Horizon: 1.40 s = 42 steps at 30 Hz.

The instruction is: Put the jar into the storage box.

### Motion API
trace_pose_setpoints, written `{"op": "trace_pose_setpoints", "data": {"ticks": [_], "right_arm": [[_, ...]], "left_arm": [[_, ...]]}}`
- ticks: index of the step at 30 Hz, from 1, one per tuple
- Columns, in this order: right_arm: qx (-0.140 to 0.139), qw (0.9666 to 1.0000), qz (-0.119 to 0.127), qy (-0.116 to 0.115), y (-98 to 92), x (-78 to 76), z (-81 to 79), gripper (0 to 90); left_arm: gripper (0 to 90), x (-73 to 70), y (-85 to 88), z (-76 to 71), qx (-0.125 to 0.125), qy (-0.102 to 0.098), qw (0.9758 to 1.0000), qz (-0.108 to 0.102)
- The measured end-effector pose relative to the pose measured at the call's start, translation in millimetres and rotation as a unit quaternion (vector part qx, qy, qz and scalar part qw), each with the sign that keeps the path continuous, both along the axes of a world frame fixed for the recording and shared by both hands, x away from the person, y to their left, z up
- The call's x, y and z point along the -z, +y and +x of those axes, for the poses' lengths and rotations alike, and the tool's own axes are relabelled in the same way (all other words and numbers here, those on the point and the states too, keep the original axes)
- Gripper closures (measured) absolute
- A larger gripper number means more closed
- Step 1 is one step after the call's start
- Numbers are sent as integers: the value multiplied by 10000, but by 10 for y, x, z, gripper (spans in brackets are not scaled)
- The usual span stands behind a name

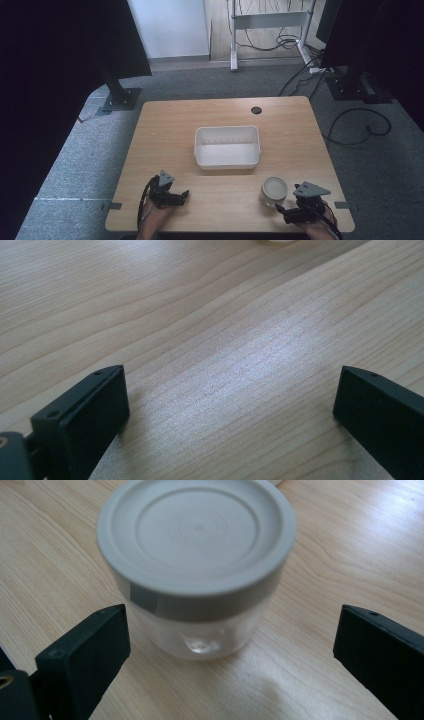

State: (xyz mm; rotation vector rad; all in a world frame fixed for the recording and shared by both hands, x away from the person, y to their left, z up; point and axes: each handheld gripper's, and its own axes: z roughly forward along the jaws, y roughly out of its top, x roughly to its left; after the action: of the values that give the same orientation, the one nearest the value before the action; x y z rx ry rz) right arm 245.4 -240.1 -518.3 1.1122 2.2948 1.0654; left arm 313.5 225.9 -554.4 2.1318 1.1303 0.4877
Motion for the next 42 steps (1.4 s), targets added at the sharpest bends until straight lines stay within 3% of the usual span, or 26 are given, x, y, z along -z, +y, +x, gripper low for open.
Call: {"op": "trace_pose_setpoints", "data": {"ticks": [17,27,33,42], "right_arm": [[-153,9999,39,1,183,29,107,17],[-162,9998,38,135,250,95,202,29],[-247,9995,17,203,283,136,234,87],[-94,9997,-78,193,314,112,206,92]], "left_arm": [[10,0,0,0,-1,0,10000,0],[10,0,0,0,-1,1,10000,0],[10,0,0,0,0,0,10000,1],[10,0,0,0,-1,1,10000,-1]]}}
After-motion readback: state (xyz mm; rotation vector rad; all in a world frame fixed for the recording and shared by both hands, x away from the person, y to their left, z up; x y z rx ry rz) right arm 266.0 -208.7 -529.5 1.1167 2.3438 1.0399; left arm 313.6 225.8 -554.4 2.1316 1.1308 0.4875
